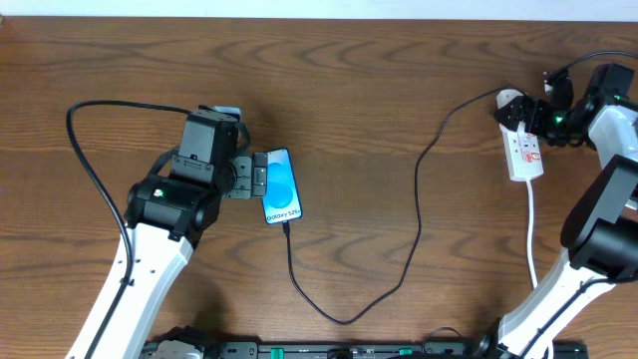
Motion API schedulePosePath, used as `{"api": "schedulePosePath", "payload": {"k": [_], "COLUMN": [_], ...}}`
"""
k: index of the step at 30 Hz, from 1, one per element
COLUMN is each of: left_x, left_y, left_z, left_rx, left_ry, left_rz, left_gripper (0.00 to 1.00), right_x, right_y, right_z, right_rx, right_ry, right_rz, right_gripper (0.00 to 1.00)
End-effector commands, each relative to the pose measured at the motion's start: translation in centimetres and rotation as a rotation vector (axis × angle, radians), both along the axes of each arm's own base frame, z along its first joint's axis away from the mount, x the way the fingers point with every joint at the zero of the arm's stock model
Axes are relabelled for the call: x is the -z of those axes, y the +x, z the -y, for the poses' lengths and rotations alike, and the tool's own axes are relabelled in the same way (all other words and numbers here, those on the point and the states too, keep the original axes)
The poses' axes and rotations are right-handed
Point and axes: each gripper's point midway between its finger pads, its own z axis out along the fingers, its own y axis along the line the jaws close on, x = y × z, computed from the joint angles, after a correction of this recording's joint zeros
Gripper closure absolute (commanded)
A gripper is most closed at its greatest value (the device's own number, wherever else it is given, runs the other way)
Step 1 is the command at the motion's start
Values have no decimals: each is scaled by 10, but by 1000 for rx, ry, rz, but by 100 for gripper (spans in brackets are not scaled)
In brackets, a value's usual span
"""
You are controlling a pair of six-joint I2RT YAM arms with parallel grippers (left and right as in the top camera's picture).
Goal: Plug charger to phone and switch on socket
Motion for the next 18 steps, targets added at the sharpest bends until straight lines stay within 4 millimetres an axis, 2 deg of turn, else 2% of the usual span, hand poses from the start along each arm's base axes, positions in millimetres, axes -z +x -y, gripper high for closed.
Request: {"api": "schedulePosePath", "payload": {"k": [1, 18], "left_x": [0, 0], "left_y": [0, 0], "left_z": [-2, -2], "left_rx": [2, 2], "left_ry": [16, 16], "left_rz": [1, 1], "left_gripper": [2, 2], "right_x": [20, 18], "right_y": [-15, -17], "right_z": [-35, -46], "right_rx": [-26, -46], "right_ry": [118, 150], "right_rz": [-76, -80], "right_gripper": [1, 1]}}
